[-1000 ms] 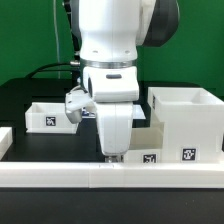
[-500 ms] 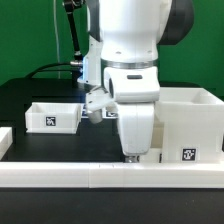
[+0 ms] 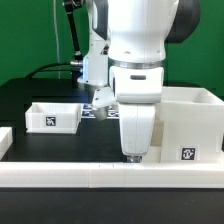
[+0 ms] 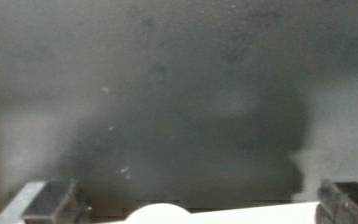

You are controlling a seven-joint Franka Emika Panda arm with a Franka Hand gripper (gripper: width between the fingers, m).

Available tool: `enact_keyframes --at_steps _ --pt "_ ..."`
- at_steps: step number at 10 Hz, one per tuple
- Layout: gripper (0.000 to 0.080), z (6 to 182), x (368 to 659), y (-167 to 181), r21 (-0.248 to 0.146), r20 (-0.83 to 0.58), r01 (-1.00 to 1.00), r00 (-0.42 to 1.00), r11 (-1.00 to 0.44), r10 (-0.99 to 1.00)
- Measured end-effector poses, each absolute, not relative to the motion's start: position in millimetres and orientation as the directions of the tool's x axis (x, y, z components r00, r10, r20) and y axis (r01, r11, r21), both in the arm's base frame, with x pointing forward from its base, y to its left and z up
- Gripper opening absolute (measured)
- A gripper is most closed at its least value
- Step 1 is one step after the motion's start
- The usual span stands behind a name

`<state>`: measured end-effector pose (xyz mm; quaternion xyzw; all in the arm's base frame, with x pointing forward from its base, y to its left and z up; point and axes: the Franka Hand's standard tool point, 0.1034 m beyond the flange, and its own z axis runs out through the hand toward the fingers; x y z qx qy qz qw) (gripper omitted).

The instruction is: Assemble drawer

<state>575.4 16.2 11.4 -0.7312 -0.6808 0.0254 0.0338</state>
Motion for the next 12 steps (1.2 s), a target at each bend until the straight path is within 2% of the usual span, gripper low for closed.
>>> enact_keyframes --at_steps 7,12 --pt "0.0649 12.3 570.3 -3.1 -0.081 0.018 0.996 0.046 -0.045 0.999" --pt "0.0649 15.0 576.7 -19.5 -0.066 0.16 0.997 0.057 -0.047 0.985"
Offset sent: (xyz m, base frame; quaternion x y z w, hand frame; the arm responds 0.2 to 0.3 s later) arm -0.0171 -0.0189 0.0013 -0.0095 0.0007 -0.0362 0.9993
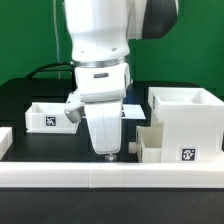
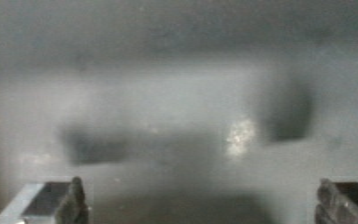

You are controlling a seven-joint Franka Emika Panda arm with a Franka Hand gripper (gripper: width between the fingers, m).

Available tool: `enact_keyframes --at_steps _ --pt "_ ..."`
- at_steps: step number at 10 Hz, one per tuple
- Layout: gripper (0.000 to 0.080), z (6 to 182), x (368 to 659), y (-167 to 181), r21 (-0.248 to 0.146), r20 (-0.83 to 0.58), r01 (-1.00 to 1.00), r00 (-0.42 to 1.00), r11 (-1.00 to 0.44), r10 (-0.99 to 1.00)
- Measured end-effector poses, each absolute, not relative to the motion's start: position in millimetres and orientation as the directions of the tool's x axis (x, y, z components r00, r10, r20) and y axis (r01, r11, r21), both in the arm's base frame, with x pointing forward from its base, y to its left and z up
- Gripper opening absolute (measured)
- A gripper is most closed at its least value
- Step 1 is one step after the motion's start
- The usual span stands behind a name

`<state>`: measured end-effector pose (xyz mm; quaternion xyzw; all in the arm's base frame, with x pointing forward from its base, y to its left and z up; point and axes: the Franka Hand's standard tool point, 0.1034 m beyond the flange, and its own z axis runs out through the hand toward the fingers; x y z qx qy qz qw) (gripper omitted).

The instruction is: Assemble drawer

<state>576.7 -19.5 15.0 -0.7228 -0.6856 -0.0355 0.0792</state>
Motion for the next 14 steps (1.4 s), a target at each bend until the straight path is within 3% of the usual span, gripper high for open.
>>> enact_keyframes --at_steps 4,14 --pt "0.0649 23.9 590.6 14.7 -0.034 0.19 0.999 0.041 -0.035 0.981" --pt "0.0649 26.3 592.3 17.7 -0.044 0.136 0.999 0.032 -0.026 0.99"
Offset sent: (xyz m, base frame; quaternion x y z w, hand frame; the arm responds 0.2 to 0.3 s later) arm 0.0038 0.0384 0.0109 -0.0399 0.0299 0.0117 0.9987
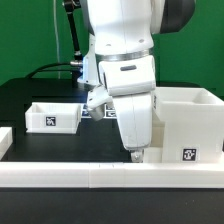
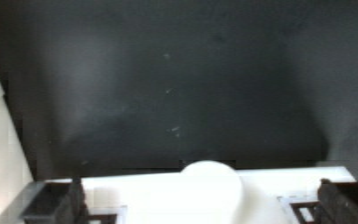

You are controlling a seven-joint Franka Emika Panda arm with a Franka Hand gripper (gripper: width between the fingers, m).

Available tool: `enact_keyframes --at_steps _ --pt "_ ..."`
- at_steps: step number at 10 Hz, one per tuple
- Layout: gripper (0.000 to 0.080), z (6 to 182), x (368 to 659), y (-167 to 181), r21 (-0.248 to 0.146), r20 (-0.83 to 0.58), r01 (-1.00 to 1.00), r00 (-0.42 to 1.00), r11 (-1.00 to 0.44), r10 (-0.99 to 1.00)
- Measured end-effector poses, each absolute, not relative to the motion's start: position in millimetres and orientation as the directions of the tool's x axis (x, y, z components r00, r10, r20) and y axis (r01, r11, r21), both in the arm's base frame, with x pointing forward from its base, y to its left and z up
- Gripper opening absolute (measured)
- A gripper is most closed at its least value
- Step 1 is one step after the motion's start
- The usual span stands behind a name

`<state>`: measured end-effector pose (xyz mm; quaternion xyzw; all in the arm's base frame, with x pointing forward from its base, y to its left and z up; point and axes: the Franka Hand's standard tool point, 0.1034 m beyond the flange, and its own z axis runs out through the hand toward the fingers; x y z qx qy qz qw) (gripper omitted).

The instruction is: Assemble drawer

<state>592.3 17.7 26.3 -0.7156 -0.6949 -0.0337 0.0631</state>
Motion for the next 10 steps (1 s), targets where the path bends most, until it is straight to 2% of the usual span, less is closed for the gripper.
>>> enact_keyframes --at_steps 3,5,8,10 --pt "0.0649 25.5 592.6 16.6 -0.042 0.136 0.999 0.036 -0.031 0.99" --pt "0.0649 22.8 588.2 15.0 -0.042 0.144 0.999 -0.015 0.021 0.989" --pt "0.0649 24.6 587.4 33.7 -0.04 0.153 0.997 -0.066 0.073 0.986" --pt "0.0649 26.8 587.7 37.3 -0.062 0.142 0.998 0.006 0.003 0.99"
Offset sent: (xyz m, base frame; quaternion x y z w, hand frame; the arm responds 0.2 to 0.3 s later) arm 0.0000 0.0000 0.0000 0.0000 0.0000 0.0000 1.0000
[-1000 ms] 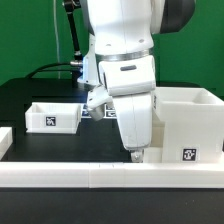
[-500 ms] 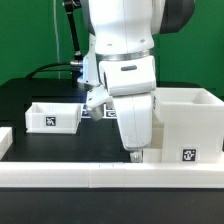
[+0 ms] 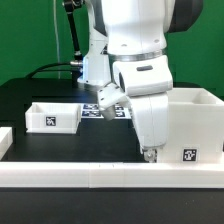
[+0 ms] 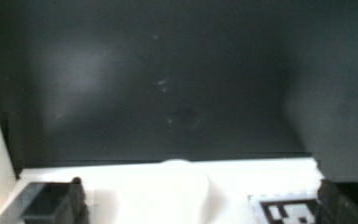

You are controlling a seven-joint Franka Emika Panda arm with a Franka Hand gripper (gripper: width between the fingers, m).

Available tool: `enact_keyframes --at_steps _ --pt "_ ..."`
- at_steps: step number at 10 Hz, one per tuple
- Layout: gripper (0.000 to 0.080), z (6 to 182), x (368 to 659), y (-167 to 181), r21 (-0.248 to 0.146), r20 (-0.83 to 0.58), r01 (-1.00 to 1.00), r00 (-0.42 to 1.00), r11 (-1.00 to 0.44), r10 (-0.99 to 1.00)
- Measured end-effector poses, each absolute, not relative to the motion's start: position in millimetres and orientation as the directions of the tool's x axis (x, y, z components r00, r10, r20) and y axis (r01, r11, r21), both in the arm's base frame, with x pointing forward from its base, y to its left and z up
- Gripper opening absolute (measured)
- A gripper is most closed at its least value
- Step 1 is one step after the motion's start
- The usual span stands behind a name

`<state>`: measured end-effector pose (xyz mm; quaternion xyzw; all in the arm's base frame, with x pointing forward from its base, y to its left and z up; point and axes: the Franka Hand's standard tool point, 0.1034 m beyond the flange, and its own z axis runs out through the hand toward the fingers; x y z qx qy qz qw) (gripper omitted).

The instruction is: Assemble drawer

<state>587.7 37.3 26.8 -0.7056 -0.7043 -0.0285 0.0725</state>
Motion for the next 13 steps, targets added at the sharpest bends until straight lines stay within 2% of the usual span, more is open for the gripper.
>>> enact_keyframes --at_steps 4,5,7,9,10,13 --pt "0.0649 26.8 589.9 32.7 -0.061 0.131 0.998 0.026 -0.019 0.991" --pt "0.0649 27.8 590.7 22.6 -0.055 0.128 0.998 0.012 -0.005 0.992" --pt "0.0649 39.3 590.5 7.0 -0.041 0.118 0.999 0.027 -0.022 0.993" --pt "0.0649 52.3 579.6 -6.5 -0.023 0.108 0.998 0.064 -0.062 0.992" --pt "0.0649 55.7 568.5 -10.9 -0.027 0.101 0.995 0.102 -0.1 0.99" --pt "0.0649 59.1 547.7 -14.9 -0.023 0.09 0.992 0.123 -0.121 0.988"
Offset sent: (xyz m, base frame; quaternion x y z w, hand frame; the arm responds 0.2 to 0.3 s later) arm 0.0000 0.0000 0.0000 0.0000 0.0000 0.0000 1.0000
